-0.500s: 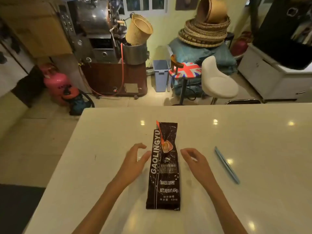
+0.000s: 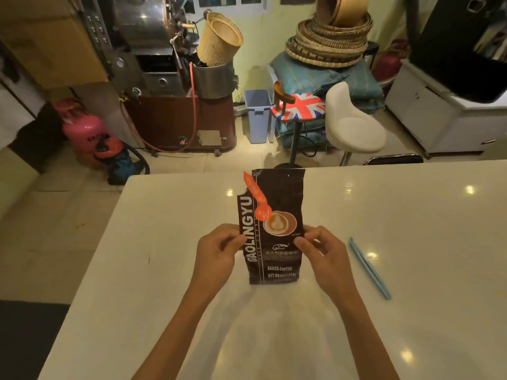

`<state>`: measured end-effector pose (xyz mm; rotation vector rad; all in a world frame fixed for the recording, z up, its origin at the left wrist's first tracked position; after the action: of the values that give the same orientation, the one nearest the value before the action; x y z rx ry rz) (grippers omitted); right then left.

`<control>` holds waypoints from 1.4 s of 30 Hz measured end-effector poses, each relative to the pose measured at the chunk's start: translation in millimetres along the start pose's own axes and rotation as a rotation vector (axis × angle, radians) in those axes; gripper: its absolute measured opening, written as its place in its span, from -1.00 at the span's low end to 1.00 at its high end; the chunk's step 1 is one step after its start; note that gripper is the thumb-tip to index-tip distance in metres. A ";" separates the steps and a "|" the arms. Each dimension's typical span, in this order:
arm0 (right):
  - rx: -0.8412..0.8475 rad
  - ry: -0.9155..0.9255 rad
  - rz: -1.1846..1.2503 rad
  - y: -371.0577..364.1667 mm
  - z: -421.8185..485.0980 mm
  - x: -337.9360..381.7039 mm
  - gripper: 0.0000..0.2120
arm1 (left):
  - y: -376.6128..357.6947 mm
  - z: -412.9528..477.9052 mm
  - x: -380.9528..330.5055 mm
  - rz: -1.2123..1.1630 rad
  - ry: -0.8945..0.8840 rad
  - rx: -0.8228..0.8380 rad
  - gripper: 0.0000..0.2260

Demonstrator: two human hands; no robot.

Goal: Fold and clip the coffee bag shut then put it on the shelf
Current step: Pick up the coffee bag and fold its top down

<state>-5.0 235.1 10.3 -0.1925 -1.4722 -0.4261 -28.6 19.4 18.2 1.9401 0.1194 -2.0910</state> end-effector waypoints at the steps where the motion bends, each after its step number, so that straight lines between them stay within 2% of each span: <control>1: -0.011 0.037 -0.034 -0.2 0.9 1.0 -0.81 | -1.4 -1.3 -1.0 0.004 -0.019 -0.020 -0.81; 7: -0.065 0.178 -0.123 4.7 2.0 -9.5 -0.93 | -1.9 -7.3 -4.0 0.030 -0.160 -0.026 -0.62; 10: -0.001 0.013 -0.057 6.2 2.1 -21.4 -0.85 | -2.7 -7.0 -1.2 0.058 -0.141 0.045 -0.78; 12: 0.089 -0.041 0.061 9.4 4.5 -22.3 -0.90 | -2.7 -8.0 0.8 0.018 -0.106 0.193 -0.95; 13: 0.152 -0.065 0.147 11.6 5.0 -19.0 -0.95 | -4.0 -8.4 1.3 -0.015 -0.070 0.281 -0.81; 16: 0.326 -0.190 0.281 5.5 7.1 -14.2 -0.62 | -12.9 -2.9 2.9 -0.109 0.140 0.424 -0.43; 19: 0.307 -0.290 0.205 -10.0 15.4 -10.8 -0.42 | -25.3 10.3 -2.2 -0.042 0.159 0.424 -0.33; 22: 0.280 -0.244 0.150 -15.2 23.7 -15.8 -0.55 | -31.8 14.3 -4.3 0.006 0.101 0.454 -0.36; 24: 0.250 -0.275 0.253 -15.2 24.9 -17.8 -0.61 | -33.0 6.8 -5.4 0.073 0.047 0.482 -0.32; 28: 0.126 -0.396 0.572 -13.1 25.9 -26.9 -0.54 | -41.8 -17.8 -9.0 0.162 -0.127 0.450 -0.27; 31: 0.109 -0.523 0.651 -19.2 21.8 -29.0 -0.54 | -54.1 -33.4 -12.5 0.149 -0.038 0.273 -0.16; 34: 0.113 -0.527 0.683 -26.4 17.5 -35.0 -0.64 | -61.3 -40.9 -16.1 0.209 0.009 0.198 -0.07; 37: 0.108 -0.472 0.690 -26.5 20.4 -35.5 -0.64 | -56.9 -35.8 -17.9 0.171 0.038 0.243 -0.07; 40: 0.219 -0.423 0.720 -21.9 23.6 -31.0 -0.41 | -48.6 -27.9 -18.7 0.118 0.056 0.322 -0.17; 42: 0.292 -0.431 0.723 -20.3 23.9 -27.1 -0.39 | -46.5 -25.6 -20.3 0.109 0.051 0.370 -0.22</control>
<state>-35.9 230.1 -16.7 -0.5823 -1.7396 0.4400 -15.1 73.4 29.8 2.1459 -0.3802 -2.1081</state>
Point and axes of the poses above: each hand's wrist, its own z-axis towards the middle knuckle, its own y-axis out of the back of the hand, x = y × z, the point moved 1 cm from there along z, towards the middle knuckle, and after that the axes turned 13 degrees about -x, right-handed, at the moved point
